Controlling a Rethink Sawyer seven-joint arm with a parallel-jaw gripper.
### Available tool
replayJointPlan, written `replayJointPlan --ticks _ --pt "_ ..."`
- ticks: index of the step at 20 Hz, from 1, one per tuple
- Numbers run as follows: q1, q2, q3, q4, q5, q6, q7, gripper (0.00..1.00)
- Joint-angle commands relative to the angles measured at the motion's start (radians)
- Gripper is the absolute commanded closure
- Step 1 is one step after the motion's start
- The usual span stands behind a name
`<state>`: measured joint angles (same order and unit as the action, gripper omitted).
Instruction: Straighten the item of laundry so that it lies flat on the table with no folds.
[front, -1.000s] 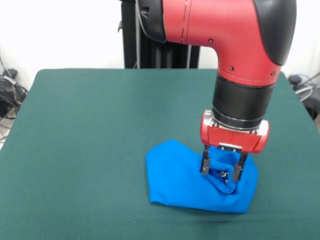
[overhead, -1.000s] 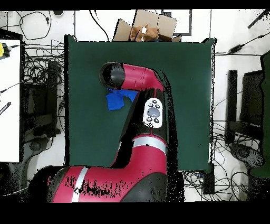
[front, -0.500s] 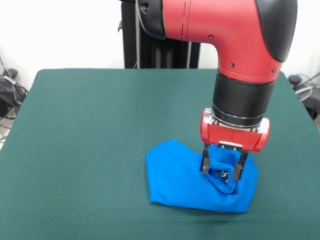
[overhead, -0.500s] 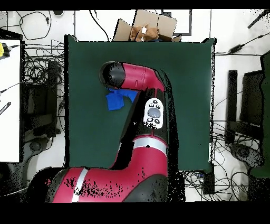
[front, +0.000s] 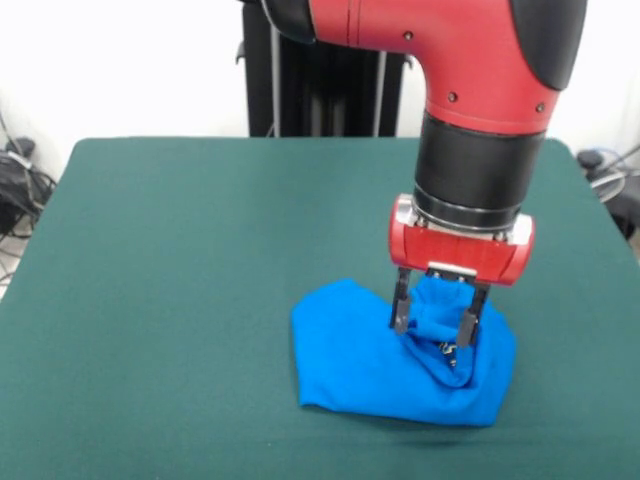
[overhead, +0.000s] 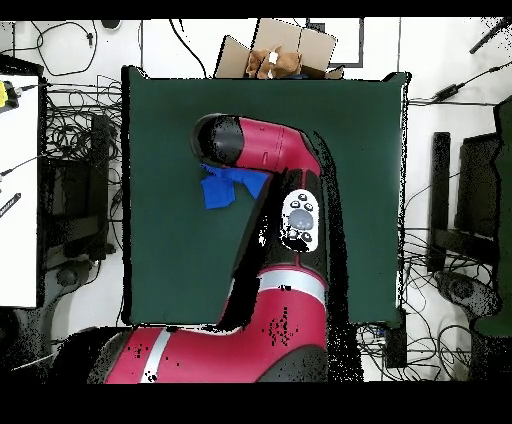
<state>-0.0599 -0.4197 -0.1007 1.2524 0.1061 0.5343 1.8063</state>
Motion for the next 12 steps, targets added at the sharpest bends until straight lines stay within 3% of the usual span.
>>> replayJointPlan --ticks 1,12 --pt "-0.017 -0.015 0.078 0.171 -0.029 -0.036 0.092 0.0" --pt "-0.012 -0.01 0.069 0.175 -0.032 -0.043 0.105 0.0"
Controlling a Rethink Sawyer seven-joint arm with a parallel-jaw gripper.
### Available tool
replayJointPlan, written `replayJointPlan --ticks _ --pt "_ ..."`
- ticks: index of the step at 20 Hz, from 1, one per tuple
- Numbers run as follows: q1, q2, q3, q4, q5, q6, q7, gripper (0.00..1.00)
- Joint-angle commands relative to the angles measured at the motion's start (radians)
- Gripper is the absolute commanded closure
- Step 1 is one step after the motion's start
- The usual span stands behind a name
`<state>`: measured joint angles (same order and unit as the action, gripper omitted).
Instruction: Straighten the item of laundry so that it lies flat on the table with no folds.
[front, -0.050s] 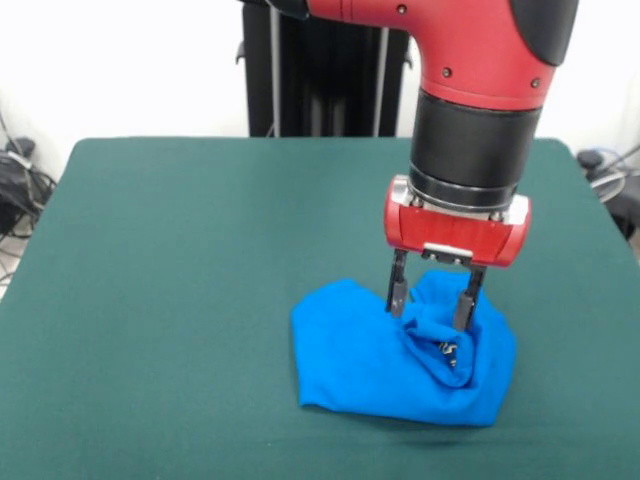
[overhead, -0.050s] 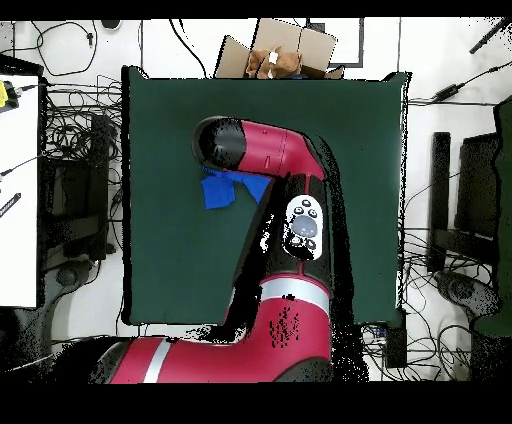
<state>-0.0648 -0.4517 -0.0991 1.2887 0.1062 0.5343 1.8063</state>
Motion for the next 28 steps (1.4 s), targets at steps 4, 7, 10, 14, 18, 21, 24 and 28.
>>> replayJointPlan --ticks 4,7,10,14,18,21,24,28 --pt "-0.005 0.02 0.065 0.158 -0.037 -0.06 0.109 0.0" --pt "-0.017 0.017 0.079 0.192 -0.051 -0.101 0.094 0.0" --pt "-0.018 0.024 0.078 0.207 -0.058 -0.136 0.099 0.0" --pt "-0.02 0.026 0.079 0.213 -0.059 -0.145 0.086 0.0" --pt "-0.019 0.024 0.079 0.219 -0.052 -0.145 0.085 0.0" --pt "-0.015 0.029 0.075 0.216 -0.053 -0.146 0.084 0.0" --pt "-0.014 0.033 0.074 0.214 -0.052 -0.152 0.087 0.0" --pt "-0.012 0.037 0.072 0.211 -0.05 -0.154 0.092 0.0"
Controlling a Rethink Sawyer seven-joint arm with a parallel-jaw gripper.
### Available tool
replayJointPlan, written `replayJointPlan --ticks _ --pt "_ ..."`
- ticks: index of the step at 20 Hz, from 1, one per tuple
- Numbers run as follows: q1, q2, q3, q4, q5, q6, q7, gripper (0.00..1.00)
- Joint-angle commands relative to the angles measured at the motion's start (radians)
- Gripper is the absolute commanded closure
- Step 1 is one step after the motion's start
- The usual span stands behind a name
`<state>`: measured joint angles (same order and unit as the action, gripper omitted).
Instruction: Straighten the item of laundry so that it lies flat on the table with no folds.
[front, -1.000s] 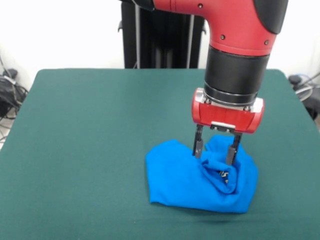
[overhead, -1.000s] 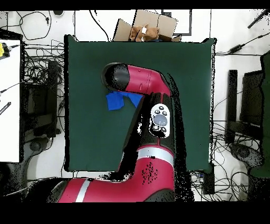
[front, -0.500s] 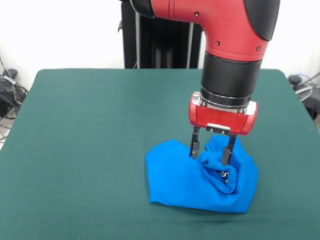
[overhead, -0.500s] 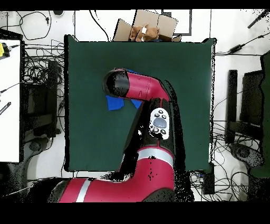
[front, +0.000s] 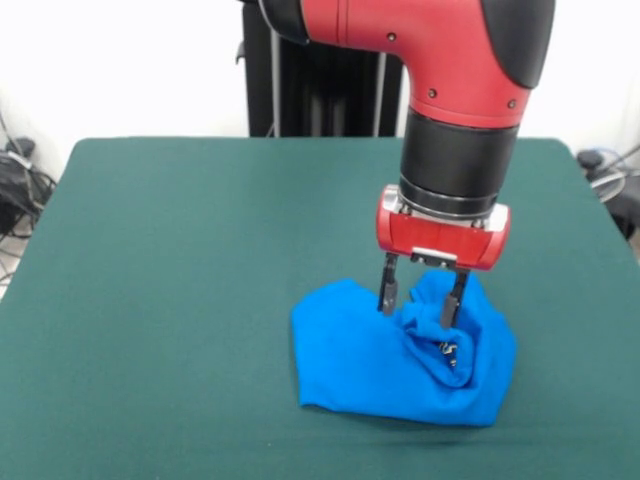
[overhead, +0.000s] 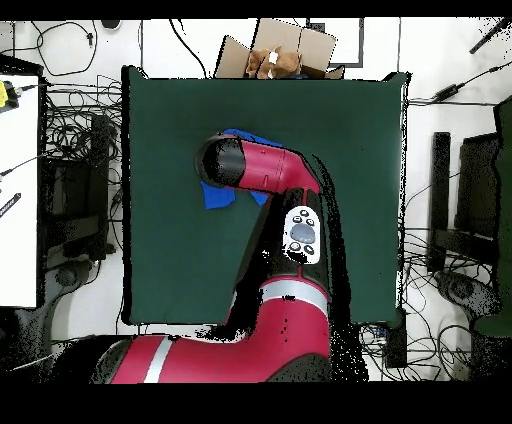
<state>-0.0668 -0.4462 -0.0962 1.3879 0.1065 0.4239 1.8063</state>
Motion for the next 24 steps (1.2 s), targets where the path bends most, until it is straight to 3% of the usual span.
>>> replayJointPlan --ticks 1,24 --pt "-0.007 0.033 0.067 0.11 -0.048 -0.042 0.096 0.0" --pt "0.01 0.054 0.051 0.081 -0.045 -0.027 0.102 0.0"
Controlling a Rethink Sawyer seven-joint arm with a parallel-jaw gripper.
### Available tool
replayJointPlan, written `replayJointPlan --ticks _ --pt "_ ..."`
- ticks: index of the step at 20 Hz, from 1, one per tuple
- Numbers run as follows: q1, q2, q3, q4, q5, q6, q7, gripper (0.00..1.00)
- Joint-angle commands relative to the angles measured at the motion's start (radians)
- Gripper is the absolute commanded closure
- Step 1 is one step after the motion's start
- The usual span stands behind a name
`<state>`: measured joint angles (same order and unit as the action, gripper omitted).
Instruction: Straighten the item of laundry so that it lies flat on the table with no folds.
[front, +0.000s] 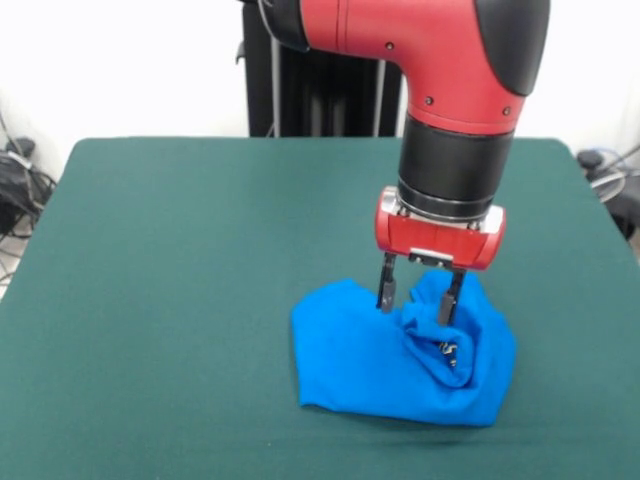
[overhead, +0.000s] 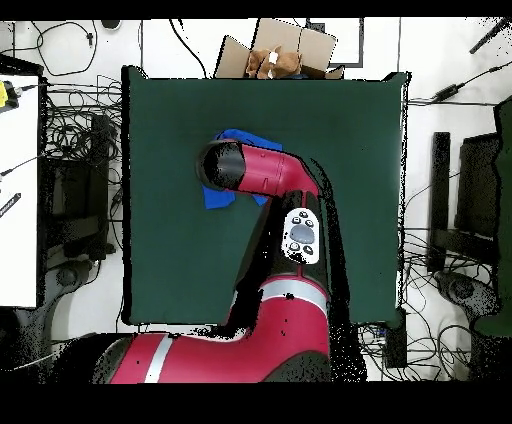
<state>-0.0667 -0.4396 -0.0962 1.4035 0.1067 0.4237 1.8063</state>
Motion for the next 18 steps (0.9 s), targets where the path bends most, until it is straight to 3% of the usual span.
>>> replayJointPlan --ticks 1,18 --pt "0.012 0.051 0.049 0.063 -0.045 -0.028 0.104 0.0" --pt "0.047 0.107 0.009 0.017 -0.061 -0.036 0.105 0.0"
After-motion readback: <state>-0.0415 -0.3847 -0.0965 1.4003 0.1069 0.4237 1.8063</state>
